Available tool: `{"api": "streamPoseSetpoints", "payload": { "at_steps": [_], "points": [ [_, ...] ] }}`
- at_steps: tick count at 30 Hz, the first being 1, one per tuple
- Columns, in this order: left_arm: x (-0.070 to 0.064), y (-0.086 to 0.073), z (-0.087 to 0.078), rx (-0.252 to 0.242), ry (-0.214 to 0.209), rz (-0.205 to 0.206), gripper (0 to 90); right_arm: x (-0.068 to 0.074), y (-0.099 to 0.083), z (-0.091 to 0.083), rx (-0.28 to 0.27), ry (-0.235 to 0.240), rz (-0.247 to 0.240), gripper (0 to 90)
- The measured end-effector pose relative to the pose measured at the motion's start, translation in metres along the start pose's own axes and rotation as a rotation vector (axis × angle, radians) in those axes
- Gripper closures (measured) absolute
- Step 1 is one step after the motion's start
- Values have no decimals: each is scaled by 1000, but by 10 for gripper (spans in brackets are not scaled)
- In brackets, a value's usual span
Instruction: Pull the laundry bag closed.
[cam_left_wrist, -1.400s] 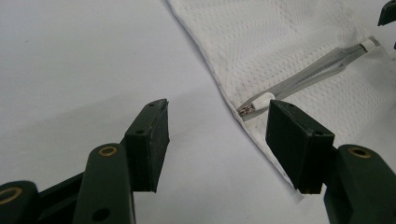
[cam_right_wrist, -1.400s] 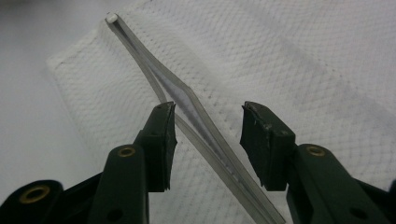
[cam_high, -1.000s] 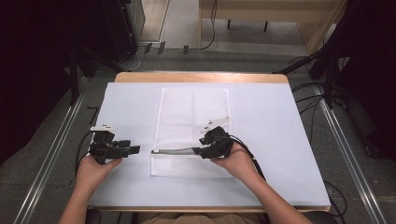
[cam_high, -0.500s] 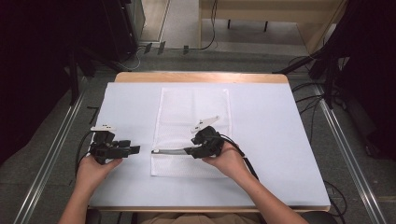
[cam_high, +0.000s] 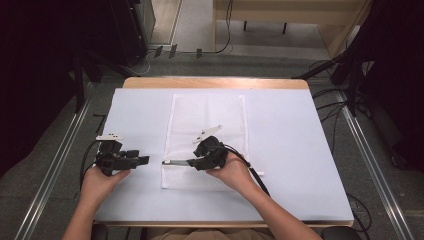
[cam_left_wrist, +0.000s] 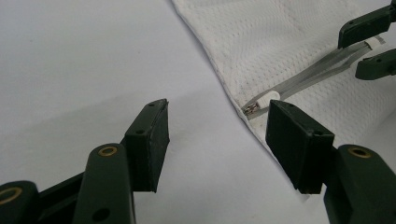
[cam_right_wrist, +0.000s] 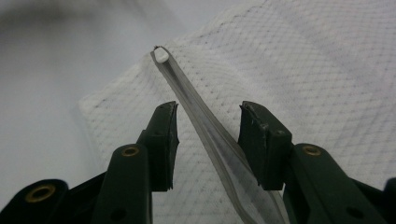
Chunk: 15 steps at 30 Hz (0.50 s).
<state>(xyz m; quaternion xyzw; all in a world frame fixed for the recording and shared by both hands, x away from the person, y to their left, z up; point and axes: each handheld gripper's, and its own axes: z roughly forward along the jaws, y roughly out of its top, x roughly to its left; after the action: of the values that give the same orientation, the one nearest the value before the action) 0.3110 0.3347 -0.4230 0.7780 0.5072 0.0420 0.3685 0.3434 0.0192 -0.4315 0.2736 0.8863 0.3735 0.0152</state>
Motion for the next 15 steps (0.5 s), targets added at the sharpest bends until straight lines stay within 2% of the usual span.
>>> {"api": "streamPoseSetpoints", "payload": {
  "at_steps": [3,15],
  "points": [
    [1,0,0,-4,1,-3,402,2,2,4,-4,5,13,585],
    [1,0,0,0,0,2,403,16,12,32,10,52,-4,652]
  ]
}}
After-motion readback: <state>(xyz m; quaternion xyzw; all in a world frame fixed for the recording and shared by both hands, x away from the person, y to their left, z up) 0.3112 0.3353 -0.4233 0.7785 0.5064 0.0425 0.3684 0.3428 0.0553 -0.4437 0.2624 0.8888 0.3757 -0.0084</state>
